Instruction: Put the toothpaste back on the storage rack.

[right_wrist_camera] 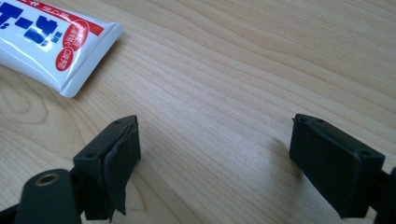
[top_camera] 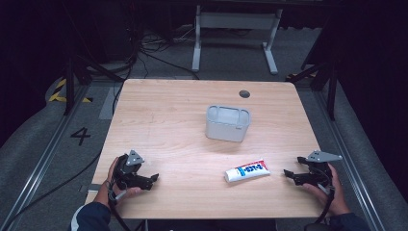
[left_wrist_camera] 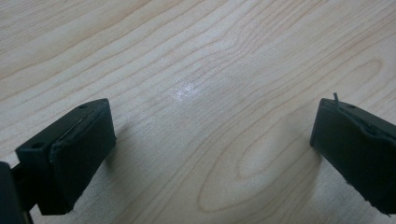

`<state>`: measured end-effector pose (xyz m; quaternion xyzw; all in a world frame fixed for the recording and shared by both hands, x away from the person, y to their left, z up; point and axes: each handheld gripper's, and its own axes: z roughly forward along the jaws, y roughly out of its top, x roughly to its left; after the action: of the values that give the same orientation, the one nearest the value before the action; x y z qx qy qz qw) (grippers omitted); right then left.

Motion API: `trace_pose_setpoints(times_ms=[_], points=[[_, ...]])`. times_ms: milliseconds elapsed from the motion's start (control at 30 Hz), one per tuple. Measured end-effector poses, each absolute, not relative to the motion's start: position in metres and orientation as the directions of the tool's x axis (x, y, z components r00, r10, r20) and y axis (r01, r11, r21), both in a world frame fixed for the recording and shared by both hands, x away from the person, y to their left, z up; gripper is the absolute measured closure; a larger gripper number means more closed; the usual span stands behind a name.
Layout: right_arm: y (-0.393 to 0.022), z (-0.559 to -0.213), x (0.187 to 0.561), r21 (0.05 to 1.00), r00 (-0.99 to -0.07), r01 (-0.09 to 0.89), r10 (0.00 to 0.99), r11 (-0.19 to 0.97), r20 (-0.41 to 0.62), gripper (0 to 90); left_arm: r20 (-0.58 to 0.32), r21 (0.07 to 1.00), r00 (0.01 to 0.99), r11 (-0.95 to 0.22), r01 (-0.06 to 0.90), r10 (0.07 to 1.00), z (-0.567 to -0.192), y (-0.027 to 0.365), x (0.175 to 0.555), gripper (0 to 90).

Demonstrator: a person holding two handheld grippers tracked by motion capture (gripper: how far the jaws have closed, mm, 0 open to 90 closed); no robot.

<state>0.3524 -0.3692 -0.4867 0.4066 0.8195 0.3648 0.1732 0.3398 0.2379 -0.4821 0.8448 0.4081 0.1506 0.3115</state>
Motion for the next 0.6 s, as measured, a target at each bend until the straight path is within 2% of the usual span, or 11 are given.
trace_pose_setpoints(times_ms=[433, 600], points=[[-0.369, -0.487, 0.352, 0.739, -0.609, 0.54, 0.793, 0.402, 0.013, 17.4, -0.011, 0.627, 0.654, -0.504, 0.594, 0.757, -0.48, 0.236, 0.347, 0.7], [-0.369, -0.487, 0.352, 0.74, -0.608, 0.54, 0.794, 0.401, 0.013, 17.6, -0.009, 0.625, 0.657, -0.508, 0.592, 0.754, -0.478, 0.231, 0.352, 5.7]])
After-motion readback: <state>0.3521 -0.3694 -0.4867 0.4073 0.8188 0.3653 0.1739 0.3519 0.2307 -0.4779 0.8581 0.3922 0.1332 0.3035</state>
